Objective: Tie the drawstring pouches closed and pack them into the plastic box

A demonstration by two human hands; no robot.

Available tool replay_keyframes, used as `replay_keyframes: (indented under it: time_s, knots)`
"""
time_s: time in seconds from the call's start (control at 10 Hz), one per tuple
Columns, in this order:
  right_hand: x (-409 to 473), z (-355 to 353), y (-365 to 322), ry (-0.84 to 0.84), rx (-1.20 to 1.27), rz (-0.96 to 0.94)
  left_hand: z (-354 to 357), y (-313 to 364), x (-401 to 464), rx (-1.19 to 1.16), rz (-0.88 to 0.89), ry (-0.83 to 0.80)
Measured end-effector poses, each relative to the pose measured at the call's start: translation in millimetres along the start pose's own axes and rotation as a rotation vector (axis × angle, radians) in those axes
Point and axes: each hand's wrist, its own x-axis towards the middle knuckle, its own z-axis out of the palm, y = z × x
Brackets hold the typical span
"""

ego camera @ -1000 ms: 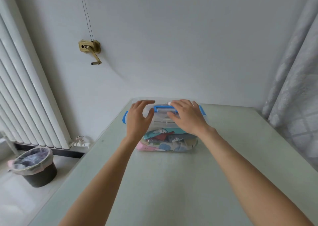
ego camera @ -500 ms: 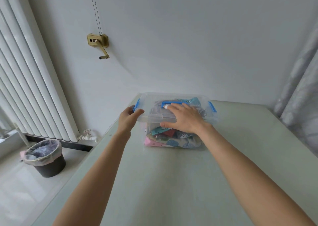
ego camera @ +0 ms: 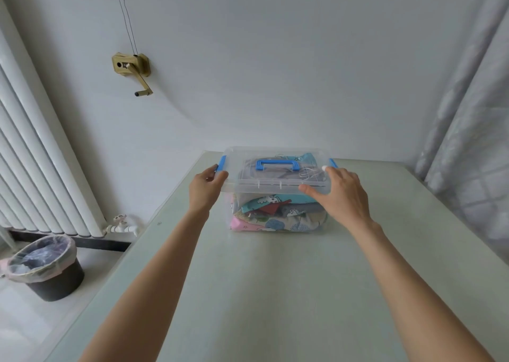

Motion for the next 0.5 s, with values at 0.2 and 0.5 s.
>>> replay_keyframes:
  time_s: [0.2,0.5]
  knots:
    - [1,5,-3,0.006,0.015,0.055,7,5,2,0.065,0.075,0.048]
    - [-30,-1,-15,0.227,0.212,0.006,-12,1,-43,0.173,0.181,0.132]
